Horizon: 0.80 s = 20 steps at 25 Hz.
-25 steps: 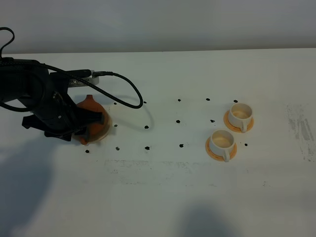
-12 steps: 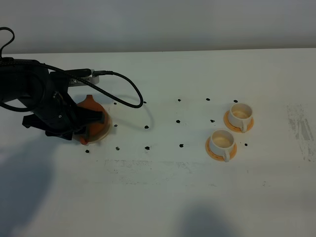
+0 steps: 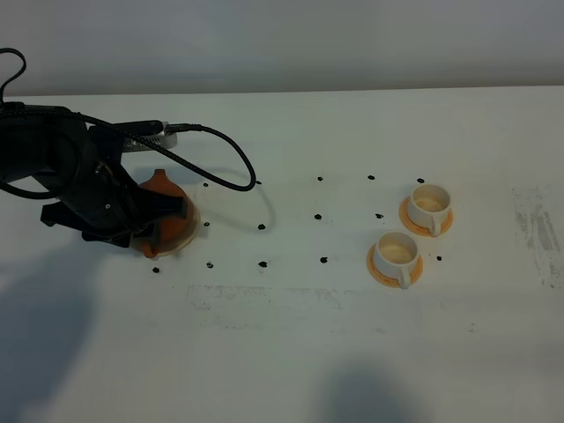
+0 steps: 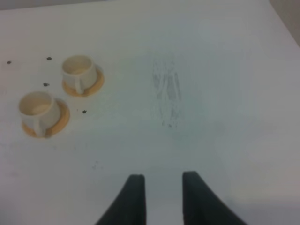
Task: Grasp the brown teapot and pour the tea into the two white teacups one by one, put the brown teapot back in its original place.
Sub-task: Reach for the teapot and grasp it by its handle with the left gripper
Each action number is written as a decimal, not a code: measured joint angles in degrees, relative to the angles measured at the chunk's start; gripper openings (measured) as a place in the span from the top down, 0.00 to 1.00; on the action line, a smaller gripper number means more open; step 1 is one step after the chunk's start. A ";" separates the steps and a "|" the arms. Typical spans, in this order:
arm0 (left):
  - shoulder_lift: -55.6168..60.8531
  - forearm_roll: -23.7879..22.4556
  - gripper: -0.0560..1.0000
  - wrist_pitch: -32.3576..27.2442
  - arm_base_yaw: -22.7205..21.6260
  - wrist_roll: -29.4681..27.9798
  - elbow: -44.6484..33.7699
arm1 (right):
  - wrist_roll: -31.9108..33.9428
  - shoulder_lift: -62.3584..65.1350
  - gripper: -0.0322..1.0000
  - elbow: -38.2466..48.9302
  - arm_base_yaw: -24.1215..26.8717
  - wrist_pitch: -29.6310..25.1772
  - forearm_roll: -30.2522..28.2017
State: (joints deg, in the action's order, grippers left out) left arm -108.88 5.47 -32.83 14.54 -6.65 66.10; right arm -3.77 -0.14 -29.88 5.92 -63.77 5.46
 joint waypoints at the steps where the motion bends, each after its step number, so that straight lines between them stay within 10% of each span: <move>1: 0.00 0.00 0.59 0.00 0.00 0.00 0.00 | 0.00 0.00 0.76 0.00 0.00 0.00 0.00; 20: 0.00 -0.58 0.86 -0.41 0.00 0.01 0.12 | 0.00 0.00 0.76 0.00 0.00 0.00 0.00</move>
State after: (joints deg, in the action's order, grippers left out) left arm -108.88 4.89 -33.24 14.54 -6.64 66.21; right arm -3.77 -0.14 -29.88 5.92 -63.77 5.46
